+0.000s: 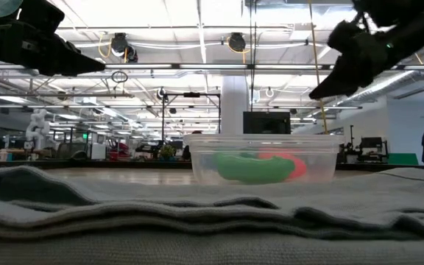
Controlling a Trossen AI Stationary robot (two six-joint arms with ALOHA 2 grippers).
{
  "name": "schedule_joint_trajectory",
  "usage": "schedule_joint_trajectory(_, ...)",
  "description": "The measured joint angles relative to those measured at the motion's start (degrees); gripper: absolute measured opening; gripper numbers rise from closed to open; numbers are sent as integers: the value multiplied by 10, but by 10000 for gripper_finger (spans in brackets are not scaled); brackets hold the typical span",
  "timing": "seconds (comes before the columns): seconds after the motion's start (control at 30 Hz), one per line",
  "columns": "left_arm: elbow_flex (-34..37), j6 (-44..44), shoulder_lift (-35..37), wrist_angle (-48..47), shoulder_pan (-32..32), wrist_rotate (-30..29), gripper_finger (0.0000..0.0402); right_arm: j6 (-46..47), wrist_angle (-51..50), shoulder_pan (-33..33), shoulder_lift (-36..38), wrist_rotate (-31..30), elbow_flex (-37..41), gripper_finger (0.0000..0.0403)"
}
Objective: Pick and placing Produce into tupperware
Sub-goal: Put the red strawberry into the transparent bin
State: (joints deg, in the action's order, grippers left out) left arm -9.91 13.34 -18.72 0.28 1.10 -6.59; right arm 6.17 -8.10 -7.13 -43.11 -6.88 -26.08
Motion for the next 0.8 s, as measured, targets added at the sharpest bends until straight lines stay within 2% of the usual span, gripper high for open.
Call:
schedule_joint_trajectory(0.1, 0, 0, 0, 0, 0, 0, 1, -37, -67, -23, -50, 69, -50, 0)
schedule_joint_trajectory(0.27, 0, 0, 0, 0, 0, 0, 1, -59, -118, -62, -138, 104, -117, 3)
schedule_joint_trajectory(0.43, 0, 0, 0, 0, 0, 0, 1, -94, -124, -91, -219, 162, -156, 29)
schedule_joint_trajectory(0.6, 0, 0, 0, 0, 0, 0, 1, -102, -156, -119, -285, 173, -211, 49)
schedule_joint_trajectory(0.8, 0, 0, 0, -1, 0, -5, 1, -67, -183, -128, -328, 175, -270, 49)
